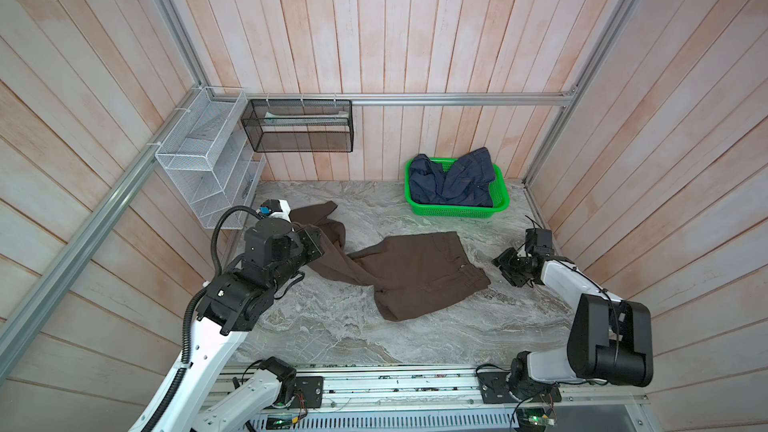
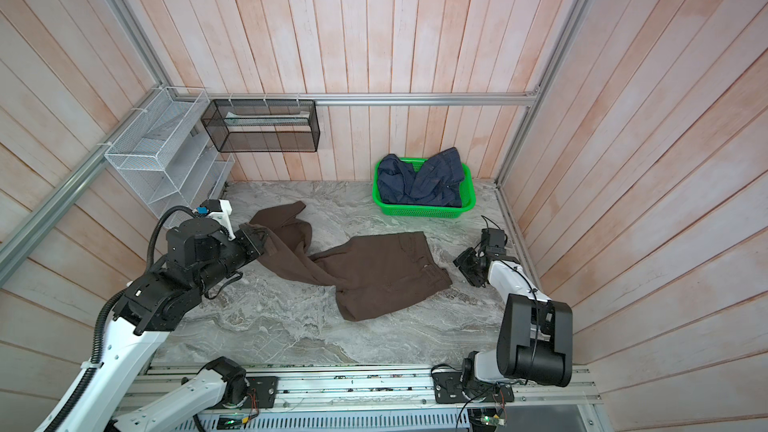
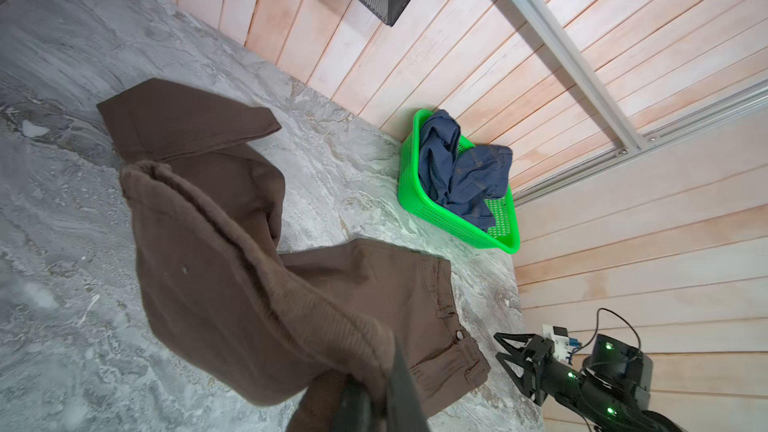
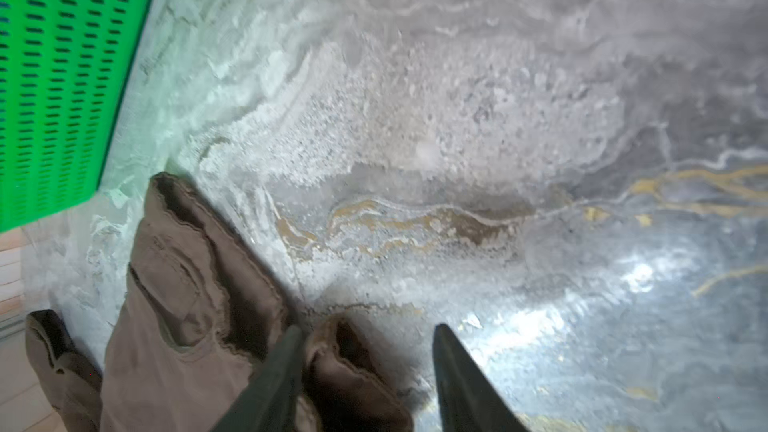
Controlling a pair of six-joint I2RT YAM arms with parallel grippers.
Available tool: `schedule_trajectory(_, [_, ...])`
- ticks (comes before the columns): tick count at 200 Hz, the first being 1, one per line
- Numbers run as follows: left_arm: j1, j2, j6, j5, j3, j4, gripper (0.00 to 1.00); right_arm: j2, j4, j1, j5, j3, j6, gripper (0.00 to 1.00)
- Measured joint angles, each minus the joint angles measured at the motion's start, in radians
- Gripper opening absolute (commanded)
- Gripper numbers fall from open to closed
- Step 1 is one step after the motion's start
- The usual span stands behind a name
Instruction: Fold and stack the trousers
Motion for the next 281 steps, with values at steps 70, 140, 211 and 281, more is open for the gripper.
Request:
schedule_trajectory(70, [0.054,0.002,0.008,0.009,-0.049,-0.015,0.00,-0.158,-0.066,0.105,-0.038,-0.095,0.003,0.67])
schedule_trajectory(140, [0.156,-0.002,0.042,0.057,-0.050,-0.015,0.00,-0.079,-0.032,0.177,-0.087,-0.115,0.019,0.00])
schedule_trajectory(211, [0.462,0.052,0.161,0.141,-0.002,-0.054,0.00,-0.324,-0.101,-0.163,-0.140,-0.020,0.039,0.00])
schedule_trajectory(281, [0.703,0.122,0.269,0.098,-0.006,-0.079,0.00,-0.189,-0.101,-0.414,-0.151,0.039,0.023,0.00])
